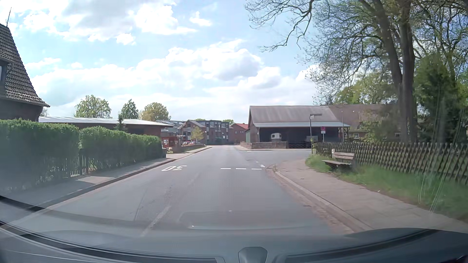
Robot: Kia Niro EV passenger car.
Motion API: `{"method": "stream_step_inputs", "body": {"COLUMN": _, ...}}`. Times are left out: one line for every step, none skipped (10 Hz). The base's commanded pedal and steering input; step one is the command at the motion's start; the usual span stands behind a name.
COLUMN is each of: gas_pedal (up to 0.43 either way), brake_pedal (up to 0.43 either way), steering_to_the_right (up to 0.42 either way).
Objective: Follow the waypoints while adhering to traffic rules and regulations
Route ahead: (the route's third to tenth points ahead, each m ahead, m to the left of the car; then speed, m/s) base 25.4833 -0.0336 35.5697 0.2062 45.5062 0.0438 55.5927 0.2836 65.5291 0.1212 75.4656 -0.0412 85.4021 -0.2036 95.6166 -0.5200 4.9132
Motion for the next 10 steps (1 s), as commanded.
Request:
{"method": "stream_step_inputs", "body": {"gas_pedal": 0.0, "brake_pedal": 0.0, "steering_to_the_right": -0.001}}
{"method": "stream_step_inputs", "body": {"gas_pedal": 0.0, "brake_pedal": 0.0, "steering_to_the_right": -0.001}}
{"method": "stream_step_inputs", "body": {"gas_pedal": 0.0, "brake_pedal": 0.0, "steering_to_the_right": -0.001}}
{"method": "stream_step_inputs", "body": {"gas_pedal": 0.0, "brake_pedal": 0.0, "steering_to_the_right": -0.001}}
{"method": "stream_step_inputs", "body": {"gas_pedal": 0.0, "brake_pedal": 0.0, "steering_to_the_right": -0.001}}
{"method": "stream_step_inputs", "body": {"gas_pedal": 0.0, "brake_pedal": 0.0, "steering_to_the_right": -0.001}}
{"method": "stream_step_inputs", "body": {"gas_pedal": 0.0, "brake_pedal": 0.0, "steering_to_the_right": -0.001}}
{"method": "stream_step_inputs", "body": {"gas_pedal": 0.0, "brake_pedal": 0.0, "steering_to_the_right": -0.001}}
{"method": "stream_step_inputs", "body": {"gas_pedal": 0.0, "brake_pedal": 0.0, "steering_to_the_right": -0.001}}
{"method": "stream_step_inputs", "body": {"gas_pedal": 0.0, "brake_pedal": 0.0, "steering_to_the_right": -0.001}}
